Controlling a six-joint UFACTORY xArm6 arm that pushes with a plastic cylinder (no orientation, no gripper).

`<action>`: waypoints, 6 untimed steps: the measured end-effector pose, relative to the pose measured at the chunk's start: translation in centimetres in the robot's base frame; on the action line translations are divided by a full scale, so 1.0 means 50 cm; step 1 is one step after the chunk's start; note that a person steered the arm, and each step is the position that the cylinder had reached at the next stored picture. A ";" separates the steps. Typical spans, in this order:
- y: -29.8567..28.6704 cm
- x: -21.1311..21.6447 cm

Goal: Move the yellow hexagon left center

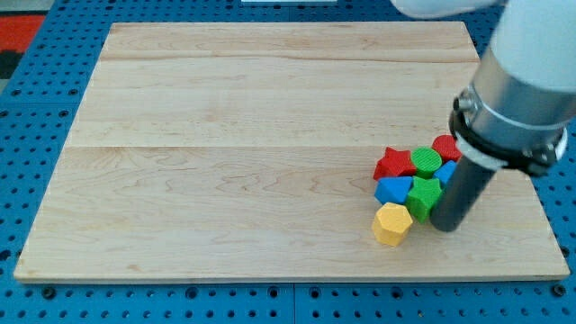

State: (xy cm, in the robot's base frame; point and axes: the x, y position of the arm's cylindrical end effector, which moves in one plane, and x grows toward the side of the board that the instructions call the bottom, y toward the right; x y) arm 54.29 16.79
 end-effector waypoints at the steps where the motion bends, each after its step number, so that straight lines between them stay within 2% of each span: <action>1: -0.007 -0.049; 2: -0.005 0.035; 3: -0.075 0.065; 5: -0.164 0.039; 6: -0.176 -0.035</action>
